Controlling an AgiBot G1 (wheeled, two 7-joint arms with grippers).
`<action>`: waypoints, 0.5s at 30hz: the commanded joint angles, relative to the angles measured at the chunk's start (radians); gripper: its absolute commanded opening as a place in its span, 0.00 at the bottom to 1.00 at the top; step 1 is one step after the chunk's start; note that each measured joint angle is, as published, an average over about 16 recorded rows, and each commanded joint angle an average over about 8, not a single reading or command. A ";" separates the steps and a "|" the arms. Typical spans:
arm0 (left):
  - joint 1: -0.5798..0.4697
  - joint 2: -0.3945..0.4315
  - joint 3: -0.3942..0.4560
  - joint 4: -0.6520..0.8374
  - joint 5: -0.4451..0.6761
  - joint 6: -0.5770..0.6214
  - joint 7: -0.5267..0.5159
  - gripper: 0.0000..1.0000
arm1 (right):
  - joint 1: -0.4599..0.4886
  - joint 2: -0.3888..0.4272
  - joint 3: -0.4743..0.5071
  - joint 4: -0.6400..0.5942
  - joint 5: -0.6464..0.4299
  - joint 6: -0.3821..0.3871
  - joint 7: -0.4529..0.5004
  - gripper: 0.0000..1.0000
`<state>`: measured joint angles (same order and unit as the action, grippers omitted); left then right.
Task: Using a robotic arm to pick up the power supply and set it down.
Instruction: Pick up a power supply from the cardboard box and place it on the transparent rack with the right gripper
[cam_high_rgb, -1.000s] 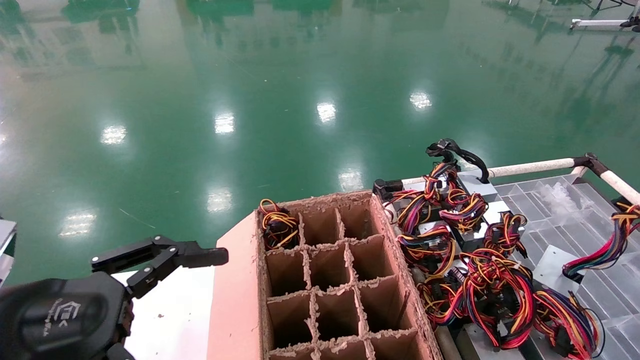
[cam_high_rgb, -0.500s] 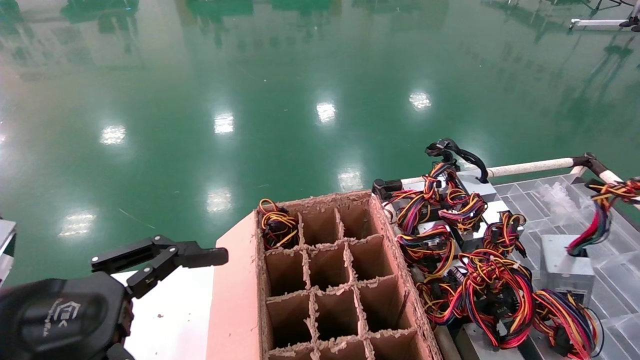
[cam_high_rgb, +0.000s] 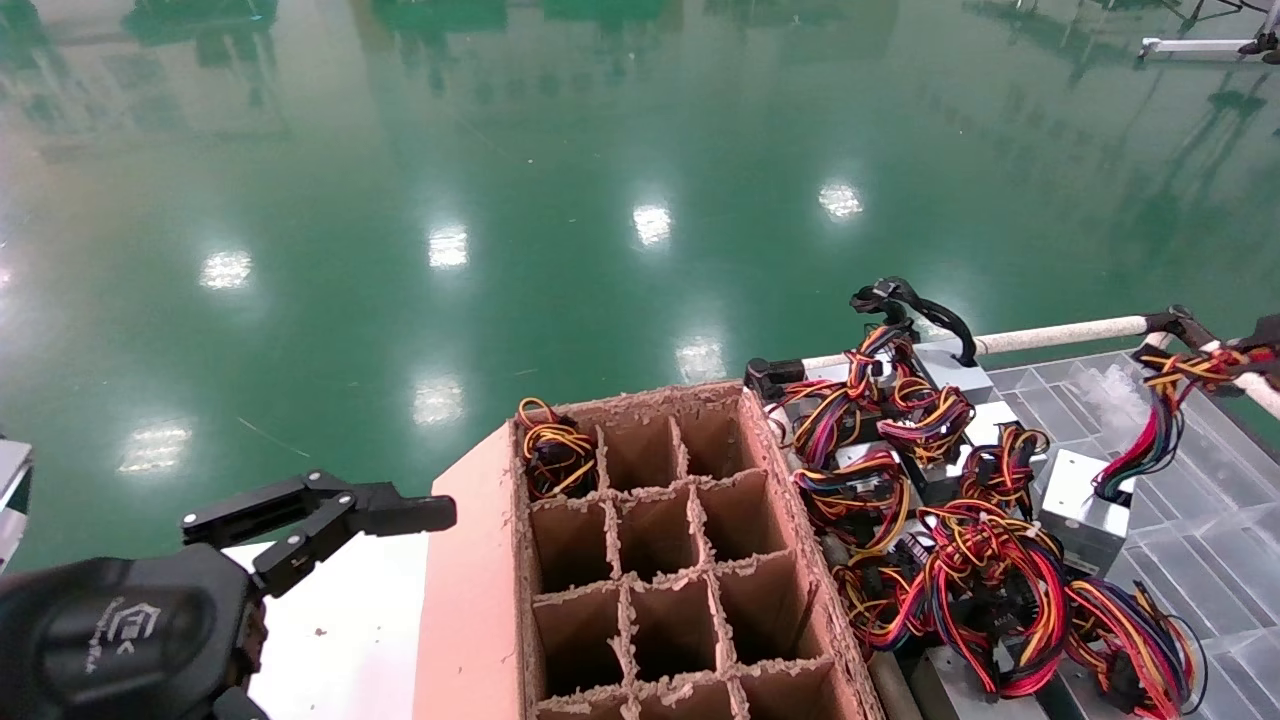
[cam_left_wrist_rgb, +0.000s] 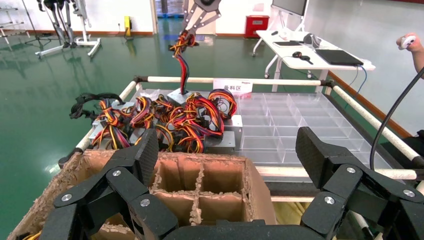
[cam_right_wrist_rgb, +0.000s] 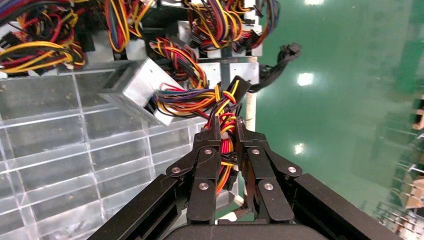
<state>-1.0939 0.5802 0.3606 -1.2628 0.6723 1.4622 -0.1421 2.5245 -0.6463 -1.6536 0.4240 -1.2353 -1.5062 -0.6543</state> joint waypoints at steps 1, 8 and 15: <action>0.000 0.000 0.000 0.000 0.000 0.000 0.000 1.00 | -0.012 -0.002 0.000 -0.006 0.005 0.001 -0.004 0.00; 0.000 0.000 0.000 0.000 0.000 0.000 0.000 1.00 | -0.010 0.012 -0.010 -0.014 -0.012 -0.004 -0.010 0.00; 0.000 0.000 0.000 0.000 0.000 0.000 0.000 1.00 | 0.010 0.027 -0.030 -0.019 -0.053 -0.012 -0.012 0.00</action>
<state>-1.0939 0.5801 0.3607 -1.2628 0.6722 1.4621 -0.1420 2.5339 -0.6202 -1.6827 0.4060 -1.2862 -1.5180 -0.6652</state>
